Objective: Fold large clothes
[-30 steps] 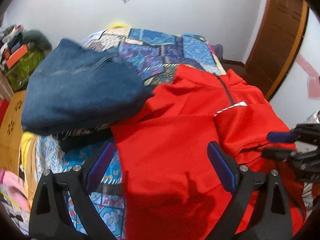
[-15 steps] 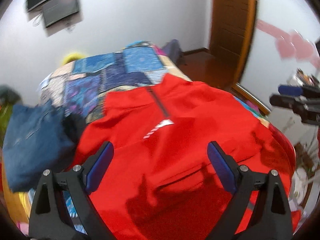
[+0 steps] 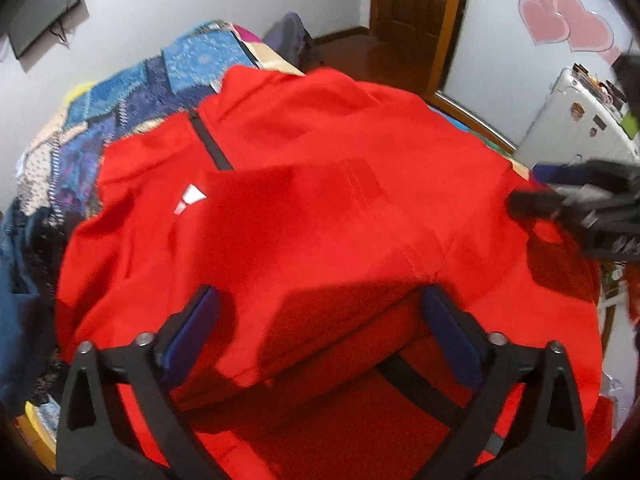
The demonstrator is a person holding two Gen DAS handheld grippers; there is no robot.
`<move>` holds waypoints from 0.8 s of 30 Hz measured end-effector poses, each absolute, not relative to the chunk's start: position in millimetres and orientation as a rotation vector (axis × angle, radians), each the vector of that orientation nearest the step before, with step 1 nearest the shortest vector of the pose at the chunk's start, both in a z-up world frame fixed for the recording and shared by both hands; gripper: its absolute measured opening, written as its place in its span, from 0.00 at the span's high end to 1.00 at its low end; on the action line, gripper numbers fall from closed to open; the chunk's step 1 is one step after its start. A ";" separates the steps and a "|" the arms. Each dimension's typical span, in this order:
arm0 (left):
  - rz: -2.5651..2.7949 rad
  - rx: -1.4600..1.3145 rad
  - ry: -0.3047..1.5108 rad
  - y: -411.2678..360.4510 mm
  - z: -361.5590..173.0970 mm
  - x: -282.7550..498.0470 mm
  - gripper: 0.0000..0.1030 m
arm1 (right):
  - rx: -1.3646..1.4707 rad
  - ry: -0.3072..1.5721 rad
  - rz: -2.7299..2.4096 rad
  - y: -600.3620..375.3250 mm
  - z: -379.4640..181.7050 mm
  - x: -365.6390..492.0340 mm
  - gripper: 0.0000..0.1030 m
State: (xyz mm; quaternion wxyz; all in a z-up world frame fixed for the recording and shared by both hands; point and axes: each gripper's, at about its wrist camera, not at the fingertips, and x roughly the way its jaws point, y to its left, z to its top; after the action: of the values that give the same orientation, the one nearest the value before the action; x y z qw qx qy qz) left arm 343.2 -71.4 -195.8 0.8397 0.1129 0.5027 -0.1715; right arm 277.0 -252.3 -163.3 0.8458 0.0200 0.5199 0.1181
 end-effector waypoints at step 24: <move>-0.115 0.002 0.875 18.1 -146.3 350.6 0.96 | 0.065 1.145 0.249 -251.5 -177.1 278.5 0.36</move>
State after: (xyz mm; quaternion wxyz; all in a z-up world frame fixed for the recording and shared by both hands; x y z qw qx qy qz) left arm 350.6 18.1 -146.3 0.9042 0.0009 0.4235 -0.0558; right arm 278.5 -251.5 -177.1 0.8327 0.0305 0.5403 0.1174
